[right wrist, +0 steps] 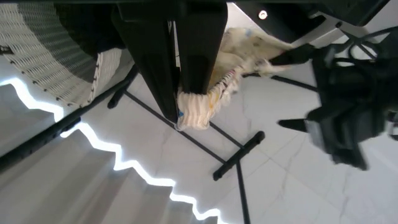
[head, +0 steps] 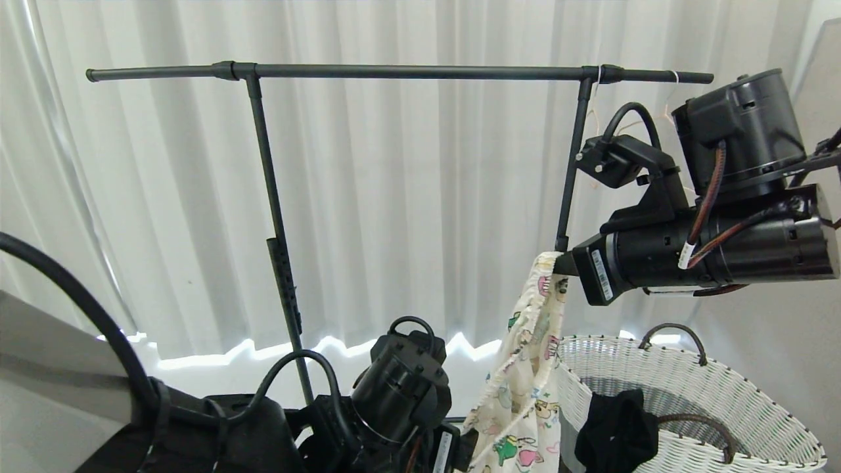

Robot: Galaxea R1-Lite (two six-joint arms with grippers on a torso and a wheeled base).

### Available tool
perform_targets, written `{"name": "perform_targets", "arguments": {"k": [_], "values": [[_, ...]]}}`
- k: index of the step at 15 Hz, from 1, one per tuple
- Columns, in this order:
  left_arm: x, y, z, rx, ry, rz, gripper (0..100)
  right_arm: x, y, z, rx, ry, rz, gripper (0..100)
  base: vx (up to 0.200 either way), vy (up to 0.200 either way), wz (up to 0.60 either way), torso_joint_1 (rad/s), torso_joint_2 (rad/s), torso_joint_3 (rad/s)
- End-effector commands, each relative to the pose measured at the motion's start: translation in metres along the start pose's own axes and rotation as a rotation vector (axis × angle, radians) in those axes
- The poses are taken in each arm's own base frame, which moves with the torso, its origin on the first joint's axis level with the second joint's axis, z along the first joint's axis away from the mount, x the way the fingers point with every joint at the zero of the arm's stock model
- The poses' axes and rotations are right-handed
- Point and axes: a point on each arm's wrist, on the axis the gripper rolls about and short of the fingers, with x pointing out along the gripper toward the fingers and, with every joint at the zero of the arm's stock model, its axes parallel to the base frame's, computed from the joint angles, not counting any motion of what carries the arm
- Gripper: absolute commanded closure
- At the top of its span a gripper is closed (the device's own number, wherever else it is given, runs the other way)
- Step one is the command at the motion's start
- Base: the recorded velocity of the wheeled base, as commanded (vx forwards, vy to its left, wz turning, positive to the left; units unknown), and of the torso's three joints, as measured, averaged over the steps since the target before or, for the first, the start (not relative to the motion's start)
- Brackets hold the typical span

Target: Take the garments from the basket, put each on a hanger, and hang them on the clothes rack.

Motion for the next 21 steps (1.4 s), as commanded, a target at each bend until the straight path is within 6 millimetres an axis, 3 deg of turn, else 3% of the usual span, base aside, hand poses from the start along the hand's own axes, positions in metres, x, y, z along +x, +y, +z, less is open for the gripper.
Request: {"name": "perform_targets", "arguments": {"k": [1, 6, 7, 11, 14, 16, 21], "values": [[-0.018, 0.004, -0.004, -0.003, -0.021, -0.004, 0, -0.008, -0.002, 0.001, 0.002, -0.011, -0.006, 100, 0.000, 0.000, 0.00, 0.000, 0.00, 0.000], [-0.027, 0.011, -0.017, -0.002, 0.002, 0.004, 0, -0.019, -0.002, -0.006, 0.001, -0.008, -0.026, 100, 0.000, 0.000, 0.00, 0.000, 0.00, 0.000], [-0.027, 0.012, -0.022, 0.002, 0.018, 0.008, 100, -0.022, -0.002, -0.006, 0.001, -0.014, -0.026, 100, 0.000, 0.000, 0.00, 0.000, 0.00, 0.000], [-0.038, 0.010, -0.022, 0.013, -0.019, 0.019, 100, -0.029, -0.002, -0.012, 0.002, -0.009, -0.028, 100, 0.000, 0.000, 0.00, 0.000, 0.00, 0.000], [-0.066, 0.010, -0.013, -0.001, -0.151, 0.090, 100, -0.044, -0.003, -0.016, 0.047, -0.020, -0.063, 100, 0.000, 0.000, 0.00, 0.000, 0.00, 0.000], [-0.095, 0.012, 0.021, -0.050, -0.280, 0.058, 100, -0.058, -0.002, -0.023, 0.059, -0.015, -0.064, 100, 0.000, 0.000, 0.00, 0.000, 0.00, 0.000], [-0.172, 0.023, 0.103, -0.047, -0.253, 0.034, 100, -0.095, -0.002, -0.024, 0.058, -0.078, -0.109, 100, 0.000, 0.000, 0.00, 0.000, 0.00, 0.000]]}}
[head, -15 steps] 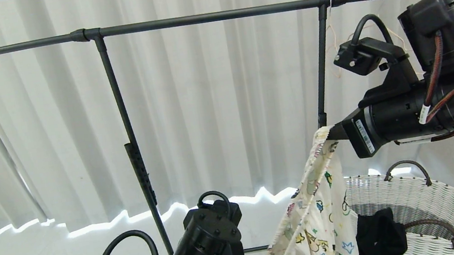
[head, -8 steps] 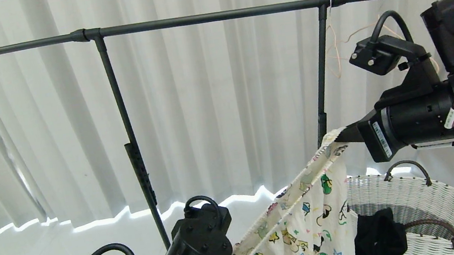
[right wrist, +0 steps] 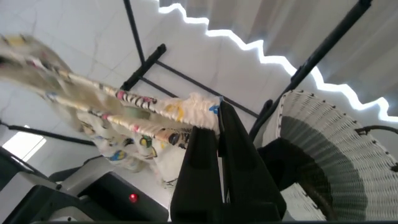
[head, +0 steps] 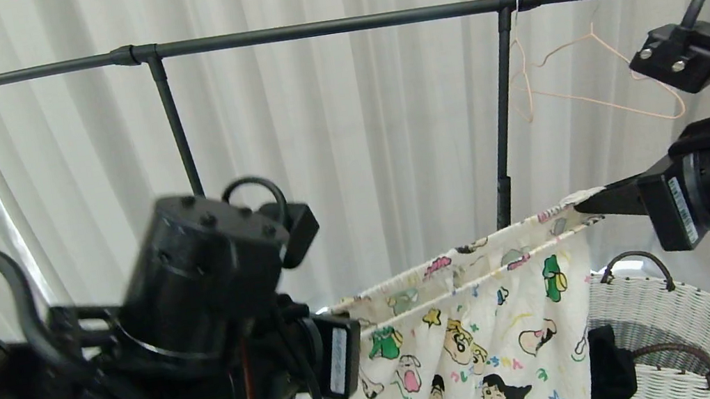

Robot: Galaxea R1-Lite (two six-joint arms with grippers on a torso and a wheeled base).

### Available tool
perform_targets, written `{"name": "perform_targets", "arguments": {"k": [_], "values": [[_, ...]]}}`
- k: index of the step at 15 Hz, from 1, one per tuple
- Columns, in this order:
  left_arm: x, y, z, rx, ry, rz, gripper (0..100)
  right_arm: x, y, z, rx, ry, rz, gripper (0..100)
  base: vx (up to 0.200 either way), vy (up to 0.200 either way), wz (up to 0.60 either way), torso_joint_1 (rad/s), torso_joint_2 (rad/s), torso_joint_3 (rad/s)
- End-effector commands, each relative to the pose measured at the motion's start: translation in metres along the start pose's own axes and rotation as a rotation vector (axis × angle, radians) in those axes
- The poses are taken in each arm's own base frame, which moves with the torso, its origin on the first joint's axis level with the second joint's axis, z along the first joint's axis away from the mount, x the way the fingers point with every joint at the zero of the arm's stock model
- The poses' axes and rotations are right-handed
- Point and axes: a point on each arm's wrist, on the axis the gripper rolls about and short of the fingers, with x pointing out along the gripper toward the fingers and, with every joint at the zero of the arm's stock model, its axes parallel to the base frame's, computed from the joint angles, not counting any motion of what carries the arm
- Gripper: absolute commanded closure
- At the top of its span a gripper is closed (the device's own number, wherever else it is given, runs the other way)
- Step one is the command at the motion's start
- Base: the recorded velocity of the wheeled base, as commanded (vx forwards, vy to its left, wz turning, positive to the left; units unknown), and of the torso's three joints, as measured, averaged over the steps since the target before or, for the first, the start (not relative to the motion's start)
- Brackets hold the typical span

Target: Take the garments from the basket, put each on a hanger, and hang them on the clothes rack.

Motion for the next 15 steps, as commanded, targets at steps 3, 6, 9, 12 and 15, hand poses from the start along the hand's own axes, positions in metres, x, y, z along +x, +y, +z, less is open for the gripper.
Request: {"name": "perform_targets", "arguments": {"k": [3, 6, 9, 12, 15], "values": [[-0.064, 0.029, 0.083, 0.081, -0.158, -0.027, 100, -0.047, -0.003, 0.006, 0.007, -0.121, 0.010, 100, 0.000, 0.000, 0.00, 0.000, 0.00, 0.000], [-0.077, 0.035, 0.090, 0.088, -0.210, -0.052, 100, -0.061, -0.002, 0.031, 0.010, -0.219, 0.014, 100, 0.000, 0.000, 0.00, 0.000, 0.00, 0.000], [-0.095, 0.028, 0.087, 0.106, -0.248, -0.096, 100, -0.058, 0.000, 0.049, -0.023, -0.257, 0.017, 100, 0.000, 0.000, 0.00, 0.000, 0.00, 0.000], [-0.099, 0.017, 0.080, 0.137, -0.239, -0.130, 100, -0.056, 0.002, 0.057, -0.052, -0.274, 0.019, 100, 0.000, 0.000, 0.00, 0.000, 0.00, 0.000], [-0.096, 0.014, 0.080, 0.147, -0.234, -0.119, 100, -0.070, 0.000, 0.053, -0.058, -0.282, 0.014, 100, 0.000, 0.000, 0.00, 0.000, 0.00, 0.000]]}}
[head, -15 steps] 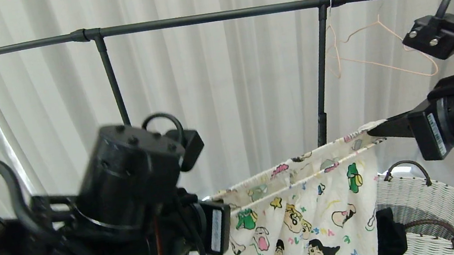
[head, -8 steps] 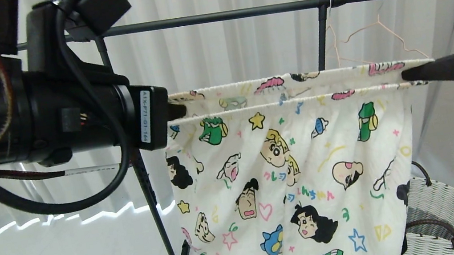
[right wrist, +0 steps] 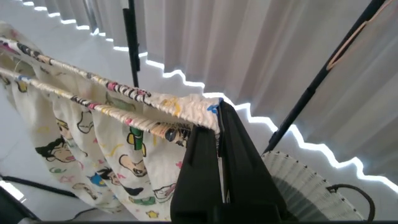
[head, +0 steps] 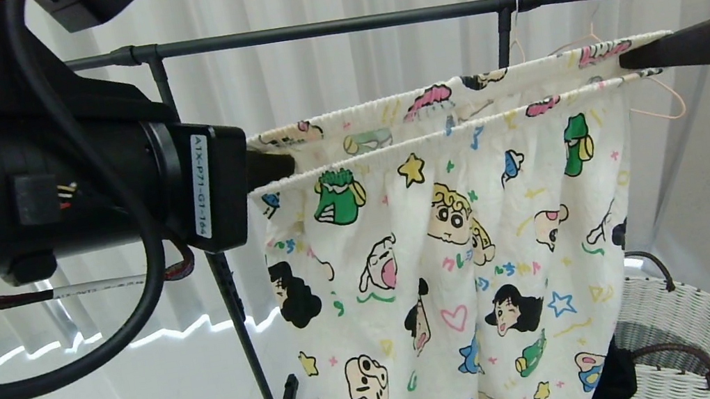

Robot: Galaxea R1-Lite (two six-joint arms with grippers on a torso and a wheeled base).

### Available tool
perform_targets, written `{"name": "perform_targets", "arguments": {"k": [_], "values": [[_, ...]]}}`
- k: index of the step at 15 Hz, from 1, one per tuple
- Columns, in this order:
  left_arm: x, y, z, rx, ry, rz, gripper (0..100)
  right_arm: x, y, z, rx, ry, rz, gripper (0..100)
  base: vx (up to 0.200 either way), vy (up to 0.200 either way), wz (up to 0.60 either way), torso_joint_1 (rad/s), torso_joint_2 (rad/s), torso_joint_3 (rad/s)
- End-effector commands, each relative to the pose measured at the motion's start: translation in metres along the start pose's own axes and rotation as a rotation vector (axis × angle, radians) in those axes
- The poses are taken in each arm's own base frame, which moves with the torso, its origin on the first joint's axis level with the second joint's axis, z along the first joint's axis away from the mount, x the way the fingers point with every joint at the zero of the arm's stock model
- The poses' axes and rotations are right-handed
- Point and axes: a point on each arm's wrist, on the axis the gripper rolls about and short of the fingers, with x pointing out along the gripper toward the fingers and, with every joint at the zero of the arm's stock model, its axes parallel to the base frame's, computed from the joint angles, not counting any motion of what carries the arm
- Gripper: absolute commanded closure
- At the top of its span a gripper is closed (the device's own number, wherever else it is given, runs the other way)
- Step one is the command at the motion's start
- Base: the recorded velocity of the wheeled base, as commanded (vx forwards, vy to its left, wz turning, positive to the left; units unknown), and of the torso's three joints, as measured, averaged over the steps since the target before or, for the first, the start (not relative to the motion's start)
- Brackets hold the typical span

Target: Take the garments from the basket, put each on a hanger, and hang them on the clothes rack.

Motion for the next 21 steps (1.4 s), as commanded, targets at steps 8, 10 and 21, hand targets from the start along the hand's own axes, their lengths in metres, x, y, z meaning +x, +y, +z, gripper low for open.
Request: {"name": "perform_targets", "arguments": {"k": [8, 10, 21], "values": [[0.050, -0.012, 0.044, -0.021, -0.117, -0.011, 100, -0.049, 0.012, -0.012, -0.023, 0.071, 0.256, 100, 0.000, 0.000, 0.00, 0.000, 0.00, 0.000], [0.060, -0.014, 0.051, -0.023, -0.128, -0.010, 100, -0.051, 0.021, -0.013, -0.044, 0.075, 0.327, 100, 0.000, 0.000, 0.00, 0.000, 0.00, 0.000], [-0.008, 0.000, 0.012, -0.006, 0.002, -0.007, 100, 0.000, 0.023, -0.006, -0.037, 0.050, 0.159, 100, 0.000, 0.000, 0.00, 0.000, 0.00, 0.000]]}}
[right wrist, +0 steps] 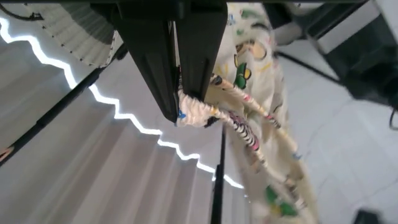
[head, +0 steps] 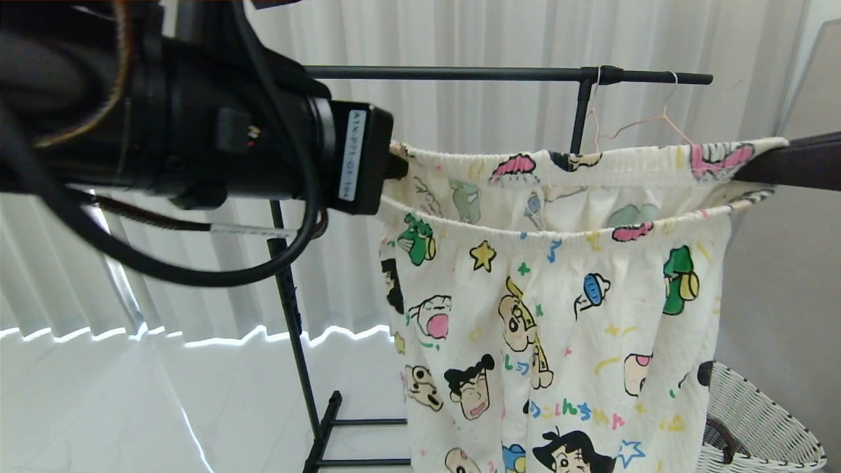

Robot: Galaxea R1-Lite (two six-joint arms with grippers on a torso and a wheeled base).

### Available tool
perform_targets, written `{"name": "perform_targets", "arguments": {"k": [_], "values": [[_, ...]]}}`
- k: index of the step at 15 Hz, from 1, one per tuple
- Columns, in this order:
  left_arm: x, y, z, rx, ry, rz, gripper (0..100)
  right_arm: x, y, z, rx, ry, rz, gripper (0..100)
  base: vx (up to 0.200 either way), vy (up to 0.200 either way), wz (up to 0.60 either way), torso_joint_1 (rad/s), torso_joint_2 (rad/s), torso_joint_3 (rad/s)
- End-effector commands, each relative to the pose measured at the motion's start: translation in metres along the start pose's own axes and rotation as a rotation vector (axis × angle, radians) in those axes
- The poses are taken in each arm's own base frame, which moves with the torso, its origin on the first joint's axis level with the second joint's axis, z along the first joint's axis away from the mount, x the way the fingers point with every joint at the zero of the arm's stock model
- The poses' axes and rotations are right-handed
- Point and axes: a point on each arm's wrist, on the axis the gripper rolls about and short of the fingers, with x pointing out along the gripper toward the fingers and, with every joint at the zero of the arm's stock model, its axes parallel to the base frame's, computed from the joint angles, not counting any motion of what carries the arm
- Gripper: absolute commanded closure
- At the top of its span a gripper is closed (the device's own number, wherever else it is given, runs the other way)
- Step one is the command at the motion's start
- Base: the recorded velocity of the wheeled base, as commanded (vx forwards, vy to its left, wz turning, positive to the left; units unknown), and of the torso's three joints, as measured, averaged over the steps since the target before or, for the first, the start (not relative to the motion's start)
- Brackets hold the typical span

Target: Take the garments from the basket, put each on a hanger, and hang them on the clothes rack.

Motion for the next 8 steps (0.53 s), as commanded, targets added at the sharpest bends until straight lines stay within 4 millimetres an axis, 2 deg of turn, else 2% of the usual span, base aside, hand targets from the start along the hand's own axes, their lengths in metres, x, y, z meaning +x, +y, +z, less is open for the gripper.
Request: {"name": "perform_targets", "arguments": {"k": [1, 4, 5, 8], "values": [[-0.045, 0.008, -0.024, 0.002, 0.011, -0.003, 100, 0.040, -0.008, 0.002, 0.012, 0.011, -0.049, 100, 0.000, 0.000, 0.00, 0.000, 0.00, 0.000], [-0.075, 0.008, -0.047, 0.016, 0.022, -0.043, 100, 0.074, -0.015, 0.008, 0.019, -0.047, -0.070, 100, 0.000, 0.000, 0.00, 0.000, 0.00, 0.000], [-0.087, 0.000, -0.054, 0.031, 0.013, -0.112, 100, 0.085, -0.016, 0.007, 0.019, -0.053, -0.068, 100, 0.000, 0.000, 0.00, 0.000, 0.00, 0.000], [-0.111, -0.011, -0.071, 0.053, 0.005, -0.246, 100, 0.102, -0.016, 0.009, 0.017, -0.089, -0.063, 100, 0.000, 0.000, 0.00, 0.000, 0.00, 0.000]]}}
